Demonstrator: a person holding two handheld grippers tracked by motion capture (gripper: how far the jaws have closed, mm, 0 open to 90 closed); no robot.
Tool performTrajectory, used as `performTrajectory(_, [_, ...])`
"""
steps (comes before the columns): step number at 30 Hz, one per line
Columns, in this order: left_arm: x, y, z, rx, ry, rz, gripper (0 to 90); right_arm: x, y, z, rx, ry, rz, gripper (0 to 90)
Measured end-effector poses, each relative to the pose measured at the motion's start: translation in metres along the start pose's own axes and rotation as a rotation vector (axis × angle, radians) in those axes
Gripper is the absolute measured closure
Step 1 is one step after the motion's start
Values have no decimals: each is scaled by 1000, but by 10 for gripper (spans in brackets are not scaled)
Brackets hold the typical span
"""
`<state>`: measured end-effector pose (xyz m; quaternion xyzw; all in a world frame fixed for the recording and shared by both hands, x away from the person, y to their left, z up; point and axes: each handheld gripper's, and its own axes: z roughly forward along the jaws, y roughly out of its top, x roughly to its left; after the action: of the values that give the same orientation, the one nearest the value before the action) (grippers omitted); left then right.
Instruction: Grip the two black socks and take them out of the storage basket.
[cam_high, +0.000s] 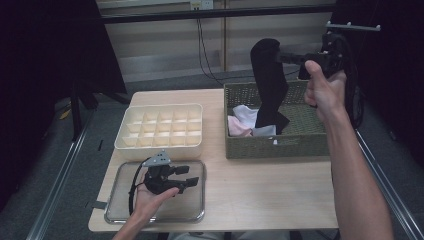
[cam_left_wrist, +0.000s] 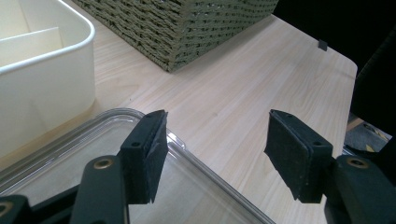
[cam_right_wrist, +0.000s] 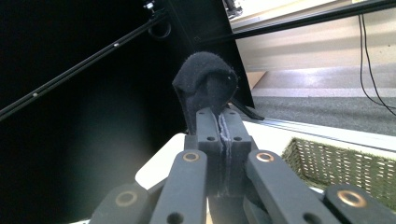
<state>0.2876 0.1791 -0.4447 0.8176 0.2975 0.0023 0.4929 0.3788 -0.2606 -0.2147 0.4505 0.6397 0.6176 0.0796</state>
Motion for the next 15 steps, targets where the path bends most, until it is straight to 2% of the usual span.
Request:
performTrajectory(3, [-1,0,1,9,7,12,380,7,3,-8,-13,8,-8,886])
performTrajectory(7, [-1,0,1,5,4,8,374,14,3,-13,-19,12,-17,886])
performTrajectory(8, [-1,2,0,-2,2,-2,362,19,2,-17,-19,23,-23,886])
performTrajectory(10, [-1,4,-1,-7,1,8,359,23,0,-18,-19,28,-33,886])
performTrajectory(15, [-1,4,-3,-18,7,0,357,29,-11,-24,-7,35,-37,886])
